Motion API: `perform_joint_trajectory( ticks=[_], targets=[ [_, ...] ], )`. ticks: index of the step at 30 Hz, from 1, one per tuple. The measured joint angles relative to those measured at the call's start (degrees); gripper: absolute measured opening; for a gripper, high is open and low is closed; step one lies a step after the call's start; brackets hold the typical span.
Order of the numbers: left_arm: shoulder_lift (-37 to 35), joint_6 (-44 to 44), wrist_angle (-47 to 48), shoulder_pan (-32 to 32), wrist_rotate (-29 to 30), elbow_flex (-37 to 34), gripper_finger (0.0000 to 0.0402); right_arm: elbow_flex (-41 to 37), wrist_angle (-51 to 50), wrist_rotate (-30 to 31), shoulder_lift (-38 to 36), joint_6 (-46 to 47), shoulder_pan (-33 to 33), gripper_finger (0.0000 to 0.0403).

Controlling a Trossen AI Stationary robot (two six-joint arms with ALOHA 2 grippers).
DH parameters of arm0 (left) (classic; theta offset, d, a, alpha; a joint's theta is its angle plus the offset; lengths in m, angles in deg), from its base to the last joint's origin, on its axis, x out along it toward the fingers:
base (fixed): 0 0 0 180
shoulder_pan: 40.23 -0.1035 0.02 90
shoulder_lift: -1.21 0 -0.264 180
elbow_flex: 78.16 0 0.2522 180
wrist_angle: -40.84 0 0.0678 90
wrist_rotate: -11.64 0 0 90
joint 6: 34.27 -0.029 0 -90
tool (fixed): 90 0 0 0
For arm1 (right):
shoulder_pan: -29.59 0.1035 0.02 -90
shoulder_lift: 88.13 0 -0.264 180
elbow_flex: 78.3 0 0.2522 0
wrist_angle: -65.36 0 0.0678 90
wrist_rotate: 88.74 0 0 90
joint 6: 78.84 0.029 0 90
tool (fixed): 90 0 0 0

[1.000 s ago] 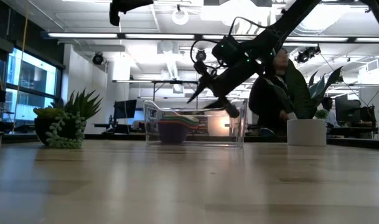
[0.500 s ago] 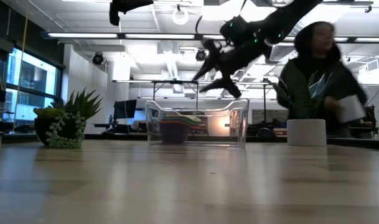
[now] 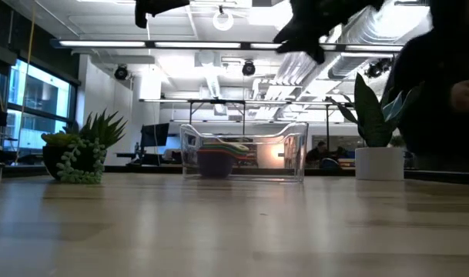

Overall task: Nest measuring cups in basket
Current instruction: Return to Home Position

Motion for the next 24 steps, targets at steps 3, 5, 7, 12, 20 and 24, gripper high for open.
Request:
perform_joint_trajectory(
  ticks=[3, 5, 7, 12, 20, 24],
  targets=[
    [0.0, -1.9, 0.0, 0.0, 0.0, 0.0, 0.0182, 0.0, -4.4, 3.7, -4.0, -2.6, 2.9, 0.0087],
    [0.0, -2.6, 0.0, 0.0, 0.0, 0.0, 0.0182, 0.0, -5.8, 6.0, -6.1, -3.1, 5.1, 0.0071],
    [0.0, -2.6, 0.0, 0.1, -0.1, 0.0, 0.0182, -1.1, -5.1, 7.8, -8.2, -3.0, 7.3, 0.0053],
    [0.0, -2.5, -0.1, 0.1, -3.1, 0.0, 0.0182, -11.9, 3.4, 11.0, -15.5, 1.9, 13.0, 0.0006],
    [0.0, 3.1, -0.1, 0.0, -8.1, 0.0, 0.0181, -30.1, 22.1, 14.5, -27.1, 13.4, 20.6, 0.0001],
    [-0.8, 4.0, 0.3, 0.1, -12.5, 0.1, 0.0159, -33.6, 27.9, 18.5, -29.6, 13.0, 22.6, 0.0001]
  ],
)
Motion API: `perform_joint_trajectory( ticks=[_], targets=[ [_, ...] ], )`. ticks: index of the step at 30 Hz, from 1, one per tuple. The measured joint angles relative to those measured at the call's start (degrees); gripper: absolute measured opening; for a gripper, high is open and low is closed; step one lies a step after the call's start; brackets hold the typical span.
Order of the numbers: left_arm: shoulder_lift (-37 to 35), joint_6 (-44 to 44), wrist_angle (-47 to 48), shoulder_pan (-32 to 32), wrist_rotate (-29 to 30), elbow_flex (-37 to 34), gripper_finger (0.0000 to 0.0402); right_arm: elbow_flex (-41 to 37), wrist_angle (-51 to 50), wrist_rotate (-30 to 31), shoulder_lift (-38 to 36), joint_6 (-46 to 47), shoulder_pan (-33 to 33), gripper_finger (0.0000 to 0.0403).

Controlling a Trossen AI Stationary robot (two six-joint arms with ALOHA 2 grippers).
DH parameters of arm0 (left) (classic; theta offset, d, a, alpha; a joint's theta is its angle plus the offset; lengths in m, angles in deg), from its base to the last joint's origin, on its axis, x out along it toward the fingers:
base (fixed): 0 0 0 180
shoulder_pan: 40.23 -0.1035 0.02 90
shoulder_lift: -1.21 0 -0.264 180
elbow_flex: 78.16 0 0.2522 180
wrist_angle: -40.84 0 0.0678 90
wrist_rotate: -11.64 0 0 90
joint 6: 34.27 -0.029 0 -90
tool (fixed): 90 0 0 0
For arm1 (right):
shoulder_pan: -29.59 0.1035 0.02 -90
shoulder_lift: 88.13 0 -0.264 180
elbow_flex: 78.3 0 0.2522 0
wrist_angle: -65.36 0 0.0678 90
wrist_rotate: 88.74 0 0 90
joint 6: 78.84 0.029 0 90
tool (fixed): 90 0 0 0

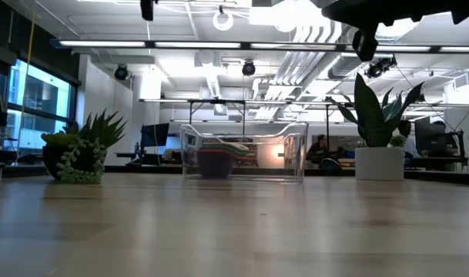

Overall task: Nest measuring cups in basket
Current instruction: Return to Home Position

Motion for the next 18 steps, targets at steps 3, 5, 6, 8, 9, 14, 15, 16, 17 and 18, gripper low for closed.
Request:
perform_joint_trajectory(
  ticks=[3, 5, 6, 8, 9, 14, 15, 16, 17, 18],
  targets=[
    [-2.3, -1.7, 1.7, 0.2, -3.1, 0.3, 0.0108, 0.0, 0.2, 1.1, 0.1, -4.7, 0.5, 0.0000],
    [-4.1, -3.1, 5.5, 1.1, -3.9, 0.2, 0.0058, 0.3, 0.1, 0.8, 0.8, -8.1, 0.6, 0.0000],
    [-4.9, -3.7, 8.6, 1.8, -3.9, 0.2, 0.0031, 0.3, 0.1, 0.5, 1.0, -9.5, 0.6, 0.0000],
    [-6.0, -4.0, 13.4, 3.4, -3.7, 0.1, 0.0010, 0.4, 0.1, -0.4, 1.4, -10.5, 0.6, 0.0000],
    [-6.4, -4.1, 15.2, 4.3, -3.6, 0.1, 0.0012, 0.4, 0.0, -0.6, 1.7, -10.2, 0.6, 0.0000],
    [-8.5, -8.6, 17.0, 8.3, -2.1, -0.3, 0.0002, 0.4, 0.0, -0.9, 2.0, -5.7, 0.6, 0.0000],
    [-9.3, -9.5, 15.5, 8.8, -1.7, -1.5, 0.0002, 0.4, 0.2, -1.1, 2.0, -5.1, 0.6, 0.0000],
    [-10.1, -10.0, 13.0, 9.1, -1.3, -3.4, 0.0002, 0.4, 0.7, -1.6, 2.0, -5.1, 0.6, 0.0000],
    [-11.2, -10.1, 10.1, 9.3, -1.3, -5.9, 0.0001, 0.4, 1.2, -2.4, 2.0, -5.1, 0.6, 0.0000],
    [-12.6, -9.9, 7.3, 9.5, -1.3, -8.6, 0.0001, 0.4, 1.6, -3.4, 2.0, -5.1, 0.6, 0.0000]
  ],
)
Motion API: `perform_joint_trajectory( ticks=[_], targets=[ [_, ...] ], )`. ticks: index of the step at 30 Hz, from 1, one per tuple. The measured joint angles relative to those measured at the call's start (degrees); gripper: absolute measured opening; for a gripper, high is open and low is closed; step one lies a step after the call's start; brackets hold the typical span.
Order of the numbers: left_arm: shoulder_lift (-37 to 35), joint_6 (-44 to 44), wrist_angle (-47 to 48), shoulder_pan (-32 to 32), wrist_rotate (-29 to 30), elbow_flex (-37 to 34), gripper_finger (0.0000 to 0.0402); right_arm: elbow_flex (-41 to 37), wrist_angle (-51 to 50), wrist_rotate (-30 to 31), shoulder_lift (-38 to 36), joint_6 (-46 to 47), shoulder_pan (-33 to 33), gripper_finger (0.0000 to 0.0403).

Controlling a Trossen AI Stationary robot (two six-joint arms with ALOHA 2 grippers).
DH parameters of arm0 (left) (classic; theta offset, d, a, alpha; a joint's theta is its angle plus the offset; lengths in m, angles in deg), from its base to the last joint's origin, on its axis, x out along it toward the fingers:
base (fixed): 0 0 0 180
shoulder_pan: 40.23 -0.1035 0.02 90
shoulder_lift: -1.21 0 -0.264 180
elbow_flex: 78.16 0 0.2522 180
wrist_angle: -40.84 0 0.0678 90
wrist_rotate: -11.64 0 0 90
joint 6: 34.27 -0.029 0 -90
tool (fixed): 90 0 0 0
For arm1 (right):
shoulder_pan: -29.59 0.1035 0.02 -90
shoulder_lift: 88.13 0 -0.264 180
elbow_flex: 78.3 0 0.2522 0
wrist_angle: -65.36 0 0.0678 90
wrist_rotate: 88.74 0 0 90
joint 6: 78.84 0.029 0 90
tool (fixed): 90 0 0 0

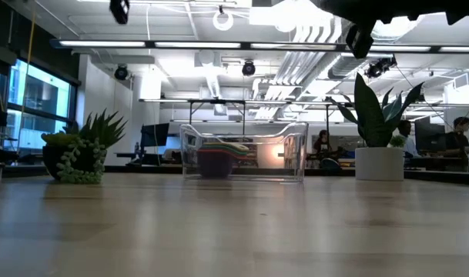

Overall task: Nest measuring cups in basket
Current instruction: Return to Home Position

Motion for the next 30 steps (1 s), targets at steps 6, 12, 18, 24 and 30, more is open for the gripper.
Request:
perform_joint_trajectory(
  ticks=[6, 12, 18, 24, 30],
  targets=[
    [-13.2, 1.2, -8.3, -3.4, -2.9, -14.2, 0.0000, 0.1, 0.3, -3.4, 0.0, 0.3, 0.0, 0.0000],
    [-28.0, 4.7, -6.1, -5.8, -4.3, -22.0, 0.0000, 0.1, -0.6, -3.8, 0.0, 4.7, 0.0, 0.0000],
    [-36.5, 8.7, -5.7, -4.2, -2.8, -29.8, 0.0000, 0.1, -0.6, -3.9, 0.0, 7.7, 0.0, 0.0000],
    [-39.4, 8.7, -6.0, -1.7, -1.5, -34.4, 0.0000, 0.1, -0.5, -3.9, 0.0, 8.9, 0.0, 0.0000],
    [-41.1, 6.8, 1.3, -1.6, -2.6, -34.4, 0.0000, 0.1, -0.4, -3.9, 0.0, 9.0, 0.0, 0.0000]
  ],
)
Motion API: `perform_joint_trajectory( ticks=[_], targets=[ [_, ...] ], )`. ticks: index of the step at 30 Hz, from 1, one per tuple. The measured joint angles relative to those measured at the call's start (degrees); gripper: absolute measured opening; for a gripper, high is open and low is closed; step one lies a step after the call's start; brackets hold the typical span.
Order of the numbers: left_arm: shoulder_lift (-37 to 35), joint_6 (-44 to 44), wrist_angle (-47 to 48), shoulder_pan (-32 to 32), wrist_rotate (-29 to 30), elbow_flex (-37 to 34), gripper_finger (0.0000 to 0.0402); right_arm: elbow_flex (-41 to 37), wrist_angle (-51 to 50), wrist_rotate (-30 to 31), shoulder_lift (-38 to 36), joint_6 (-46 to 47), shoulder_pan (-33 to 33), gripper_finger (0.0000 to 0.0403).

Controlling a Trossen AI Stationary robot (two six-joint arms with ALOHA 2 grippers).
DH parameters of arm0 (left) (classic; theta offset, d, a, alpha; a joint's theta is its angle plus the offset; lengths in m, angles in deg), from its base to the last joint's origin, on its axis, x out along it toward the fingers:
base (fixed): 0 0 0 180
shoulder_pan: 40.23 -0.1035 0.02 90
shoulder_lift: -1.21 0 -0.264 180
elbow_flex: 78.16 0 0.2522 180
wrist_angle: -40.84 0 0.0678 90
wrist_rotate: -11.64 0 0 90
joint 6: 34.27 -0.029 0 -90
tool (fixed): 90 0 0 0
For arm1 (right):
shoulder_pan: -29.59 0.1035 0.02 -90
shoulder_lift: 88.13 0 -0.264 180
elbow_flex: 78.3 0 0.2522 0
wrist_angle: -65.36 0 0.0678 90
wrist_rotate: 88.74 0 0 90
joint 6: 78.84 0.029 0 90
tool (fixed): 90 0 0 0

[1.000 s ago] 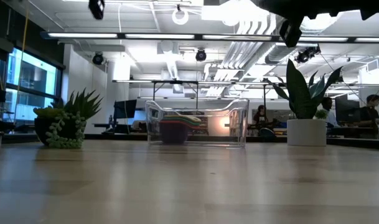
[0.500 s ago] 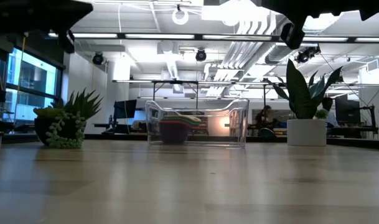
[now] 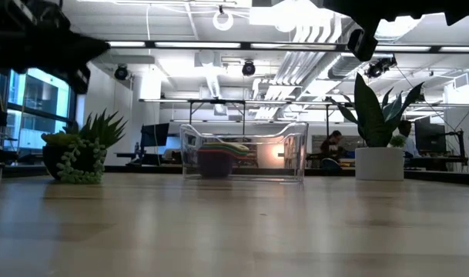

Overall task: Nest measuring cups in basket
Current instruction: Return to Home Position

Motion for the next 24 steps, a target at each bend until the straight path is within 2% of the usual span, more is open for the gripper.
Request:
perform_joint_trajectory(
  ticks=[3, 7, 13, 17, 24],
  targets=[
    [-0.4, 0.0, 6.7, -0.3, 0.0, -0.1, 0.0000, 0.0, 0.0, -0.6, 0.0, -1.3, 0.0, 0.0000],
    [-0.1, -1.0, 7.5, -1.2, -3.0, 0.0, 0.0000, 0.0, -0.1, -3.3, 0.0, -4.6, 0.0, 0.0000],
    [0.1, -1.0, 7.6, -2.0, -3.0, 0.0, 0.0001, -0.9, -1.6, -3.8, -1.7, -5.6, 0.0, 0.0000],
    [0.1, -1.0, 7.5, -2.0, -2.9, 0.0, 0.0000, -7.0, -1.4, -5.8, -9.3, -7.6, 0.0, 0.0000],
    [0.1, -1.0, 7.5, -2.0, -2.9, 0.0, 0.0001, -19.9, -0.6, -5.7, -29.4, -9.2, 0.0, 0.0000]
  ],
)
